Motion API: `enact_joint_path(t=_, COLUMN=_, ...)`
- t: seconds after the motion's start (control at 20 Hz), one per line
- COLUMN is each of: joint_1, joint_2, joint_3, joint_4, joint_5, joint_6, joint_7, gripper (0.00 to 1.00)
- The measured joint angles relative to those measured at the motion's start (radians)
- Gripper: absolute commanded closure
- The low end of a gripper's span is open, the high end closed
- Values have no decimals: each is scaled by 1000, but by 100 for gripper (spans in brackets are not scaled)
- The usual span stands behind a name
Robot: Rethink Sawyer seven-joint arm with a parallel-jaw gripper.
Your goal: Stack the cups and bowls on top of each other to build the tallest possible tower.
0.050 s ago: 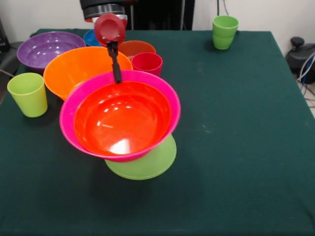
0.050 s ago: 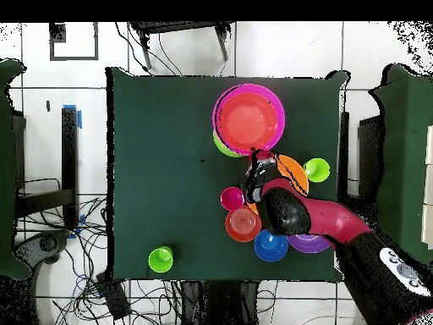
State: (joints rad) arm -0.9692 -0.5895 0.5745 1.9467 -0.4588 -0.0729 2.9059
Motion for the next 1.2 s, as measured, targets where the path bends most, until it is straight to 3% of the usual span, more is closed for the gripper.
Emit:
enact_joint_path(t=0.4, joint_1=0, joint_2=16, joint_3=-6, joint_4=17, joint_5=-9, joint_6=-2, joint_7=0, gripper=100)
enact_joint_path(t=0.95, joint_1=162, joint_2=41, joint_3=-69, joint_4=17, joint_5=-9, joint_6=-149, joint_7=0, gripper=100)
enact_joint_path(t=1.2, joint_1=194, joint_2=44, joint_3=-78, joint_4=17, joint_5=-9, joint_6=-172, joint_7=0, gripper=100)
